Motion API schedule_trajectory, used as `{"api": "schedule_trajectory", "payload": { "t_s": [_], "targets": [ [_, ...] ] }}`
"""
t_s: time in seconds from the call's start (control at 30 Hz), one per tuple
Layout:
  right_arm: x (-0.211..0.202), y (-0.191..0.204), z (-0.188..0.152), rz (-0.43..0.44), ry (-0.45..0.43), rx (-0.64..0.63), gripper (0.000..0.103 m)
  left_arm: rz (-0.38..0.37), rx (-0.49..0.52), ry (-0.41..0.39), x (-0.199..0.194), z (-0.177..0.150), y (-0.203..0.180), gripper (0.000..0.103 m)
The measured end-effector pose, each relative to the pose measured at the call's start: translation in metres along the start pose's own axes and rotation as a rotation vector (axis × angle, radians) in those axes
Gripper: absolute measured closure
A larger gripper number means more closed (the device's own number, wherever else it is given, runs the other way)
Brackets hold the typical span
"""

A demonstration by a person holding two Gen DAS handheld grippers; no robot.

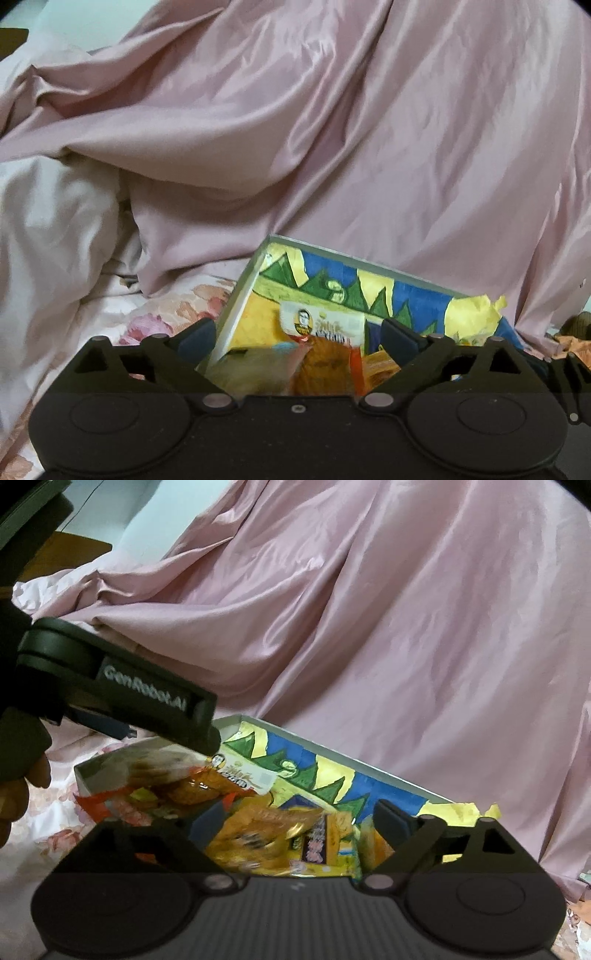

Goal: Organize snacks
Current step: 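Lower both snacks into the tray and open both grippers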

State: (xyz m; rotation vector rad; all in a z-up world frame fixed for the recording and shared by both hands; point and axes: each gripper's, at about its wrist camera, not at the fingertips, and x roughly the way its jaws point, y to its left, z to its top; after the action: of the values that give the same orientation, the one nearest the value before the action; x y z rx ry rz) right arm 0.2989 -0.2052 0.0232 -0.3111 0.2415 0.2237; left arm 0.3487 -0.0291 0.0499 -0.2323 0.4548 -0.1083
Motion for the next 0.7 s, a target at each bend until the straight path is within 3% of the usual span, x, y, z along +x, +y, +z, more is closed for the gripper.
{"api": "schedule_trajectory", "payload": {
  "t_s": [0.3,0.7],
  "targets": [
    [-0.017,-0.011,0.011,-0.022,-0.032,0.033,0.001,0.000,0.017,-0.039,-0.019,0.009,-0.006,0.001],
    [-0.041,-0.019,0.026,-0.038,-0.064,0.054,0.000,0.005,0.036,-0.073,-0.044,0.017,-0.011,0.001]
  ]
}}
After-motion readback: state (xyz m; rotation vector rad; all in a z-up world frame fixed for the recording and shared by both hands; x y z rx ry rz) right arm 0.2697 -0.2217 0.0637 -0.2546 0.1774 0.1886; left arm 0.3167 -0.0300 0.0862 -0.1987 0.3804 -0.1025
